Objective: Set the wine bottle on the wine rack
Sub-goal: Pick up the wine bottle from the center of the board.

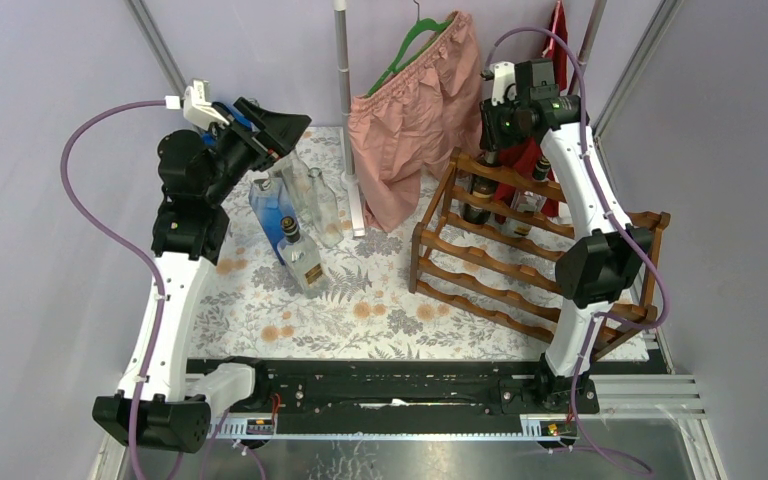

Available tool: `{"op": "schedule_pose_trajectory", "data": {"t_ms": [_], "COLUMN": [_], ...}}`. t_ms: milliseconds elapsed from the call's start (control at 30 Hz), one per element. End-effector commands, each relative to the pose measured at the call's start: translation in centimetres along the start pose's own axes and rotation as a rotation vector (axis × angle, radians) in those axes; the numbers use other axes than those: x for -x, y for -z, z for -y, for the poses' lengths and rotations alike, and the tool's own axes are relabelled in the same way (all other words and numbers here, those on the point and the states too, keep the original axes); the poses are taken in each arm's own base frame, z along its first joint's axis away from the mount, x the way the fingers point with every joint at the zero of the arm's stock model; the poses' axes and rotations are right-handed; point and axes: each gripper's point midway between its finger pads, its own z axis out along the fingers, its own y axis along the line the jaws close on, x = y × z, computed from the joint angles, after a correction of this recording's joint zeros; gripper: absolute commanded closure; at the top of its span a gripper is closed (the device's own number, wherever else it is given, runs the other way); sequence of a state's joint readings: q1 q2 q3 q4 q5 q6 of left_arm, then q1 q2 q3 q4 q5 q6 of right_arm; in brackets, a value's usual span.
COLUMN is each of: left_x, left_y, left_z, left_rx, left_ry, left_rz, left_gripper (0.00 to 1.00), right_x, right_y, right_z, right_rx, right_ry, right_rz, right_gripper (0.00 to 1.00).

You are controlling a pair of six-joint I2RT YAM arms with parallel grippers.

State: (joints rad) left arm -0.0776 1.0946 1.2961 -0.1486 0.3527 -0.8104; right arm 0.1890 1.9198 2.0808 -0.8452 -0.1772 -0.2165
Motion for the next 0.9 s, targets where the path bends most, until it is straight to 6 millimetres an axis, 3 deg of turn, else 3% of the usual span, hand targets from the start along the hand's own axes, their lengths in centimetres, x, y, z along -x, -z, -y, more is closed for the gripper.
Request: {"op": "schedule_pose_trajectory", "data": {"t_ms": [0,100,267,400,667,767,867], "left_x": [0.5,-0.1,-1.1,-2.0,-2.4,-2.7,-3.1], "left_y": [0.0,-0.1,-0.2,-0.3,-0.7,-0.7,-0.6], "left_z": [2.1,3.1,5.4,6.6,6.3,6.1,6.0], "left_rx": [-0.106,-0.166,-0.278,-0.346,-0.356,-0.354,-0.36], "left_ry": [-0.02,-0.028,-0.125,-0.197,-0.233,-0.251,-0.287], "left_rz": [0.009,-0.02,-0.023,-0.019,-0.016,-0.016,-0.017], "left_gripper": [0.05,0.06,0.06,0.06,0.06,0.07,0.07], "right_x": [0.9,3.5,9.6,12.9,15.3,16.4,16.5], "right_y": [1.4,2.8,6.1,7.5,5.7,5.7,6.4], "right_z": [-0.8,-0.8,-0.9,-1.7,-3.7,-5.8,-9.2], "right_rx": [0.03,0.028,0.018,0.023,0.063,0.129,0.228], "right_ry": [0.005,0.032,0.077,0.12,0.188,0.227,0.291], "right_rz": [0.034,0.12,0.317,0.428,0.511,0.551,0.579], "right_gripper": [0.88,1.0,1.0,1.0,1.0,1.0,1.0]}}
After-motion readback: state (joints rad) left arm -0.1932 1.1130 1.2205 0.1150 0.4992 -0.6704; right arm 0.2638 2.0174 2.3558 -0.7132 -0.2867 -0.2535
